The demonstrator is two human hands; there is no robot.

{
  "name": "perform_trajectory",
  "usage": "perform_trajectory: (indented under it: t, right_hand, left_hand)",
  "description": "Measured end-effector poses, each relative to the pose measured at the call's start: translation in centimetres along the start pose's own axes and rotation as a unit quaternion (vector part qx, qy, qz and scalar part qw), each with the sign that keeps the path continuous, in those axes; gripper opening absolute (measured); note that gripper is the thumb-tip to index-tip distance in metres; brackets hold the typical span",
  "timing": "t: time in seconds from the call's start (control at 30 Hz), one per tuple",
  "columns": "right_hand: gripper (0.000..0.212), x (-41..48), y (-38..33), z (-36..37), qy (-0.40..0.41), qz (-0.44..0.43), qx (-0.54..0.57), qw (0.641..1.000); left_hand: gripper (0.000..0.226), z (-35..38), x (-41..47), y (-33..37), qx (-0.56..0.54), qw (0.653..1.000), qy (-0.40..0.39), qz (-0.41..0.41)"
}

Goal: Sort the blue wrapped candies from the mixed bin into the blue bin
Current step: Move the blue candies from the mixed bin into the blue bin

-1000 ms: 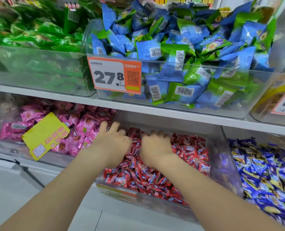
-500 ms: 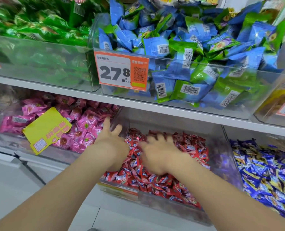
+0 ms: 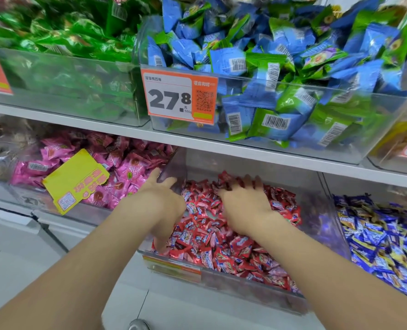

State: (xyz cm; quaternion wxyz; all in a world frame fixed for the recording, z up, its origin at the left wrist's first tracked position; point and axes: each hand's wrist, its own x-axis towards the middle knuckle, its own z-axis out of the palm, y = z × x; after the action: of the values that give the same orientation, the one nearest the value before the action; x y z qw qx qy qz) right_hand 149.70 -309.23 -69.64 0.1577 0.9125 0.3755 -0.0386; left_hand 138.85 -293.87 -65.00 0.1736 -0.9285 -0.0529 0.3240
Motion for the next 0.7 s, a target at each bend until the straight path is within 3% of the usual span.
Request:
perform_trajectory:
  t: [0.07,0.13,0.2,0.23,0.33,0.47,0.53,0.6,0.7]
  right_hand:
    - [0.055,-0.6,-0.1,-1.3,0.004,-0.026,0.074,0.997]
    - [0.052,-1.6,0.3,-1.8,-0.093,-0.068,0.139,0.984]
    - [0.083,-2.9,0.9,-1.7,-0.224,-0.095,0.119,0.963]
    - [0.099,-3.3,1.1,-1.3,-0.249,-0.094,0.097,0.959]
    - [0.118,-2.8,1.6,-0.4,-0.195,-0.055,0.058,0.978]
    - [0.092,-0.9,3.1,0.3,-0.082,-0.032,0.084,0.993]
    - [0.069,-0.3,4.3,0.6,-0.053,-0.027,0.116,0.991]
    - [0.056,-0.1,5.3,0.6,-0.059,-0.02,0.128,0.99]
    - [0.053,-1.2,5.8,-0.5,-0.098,-0.064,0.133,0.984]
  left_hand:
    - [0.075,0.0,0.1,0.1,0.016,1.0,-0.016,-0.007]
    - [0.079,-0.1,0.1,0.4,0.034,0.999,-0.024,-0.015]
    - [0.079,-0.2,0.3,0.7,0.052,0.998,-0.024,-0.025]
    - [0.077,-0.1,0.3,1.0,0.062,0.997,-0.023,-0.031]
    - [0.056,0.2,0.6,2.2,0.095,0.994,0.016,-0.05]
    - [0.036,0.8,0.8,3.5,0.039,0.993,0.113,0.008]
    - [0.04,1.3,1.2,3.5,-0.054,0.992,0.1,0.046]
    - [0.046,1.7,1.4,3.0,-0.136,0.987,0.057,0.058]
    - [0.038,1.8,1.8,2.3,-0.142,0.986,0.053,0.072]
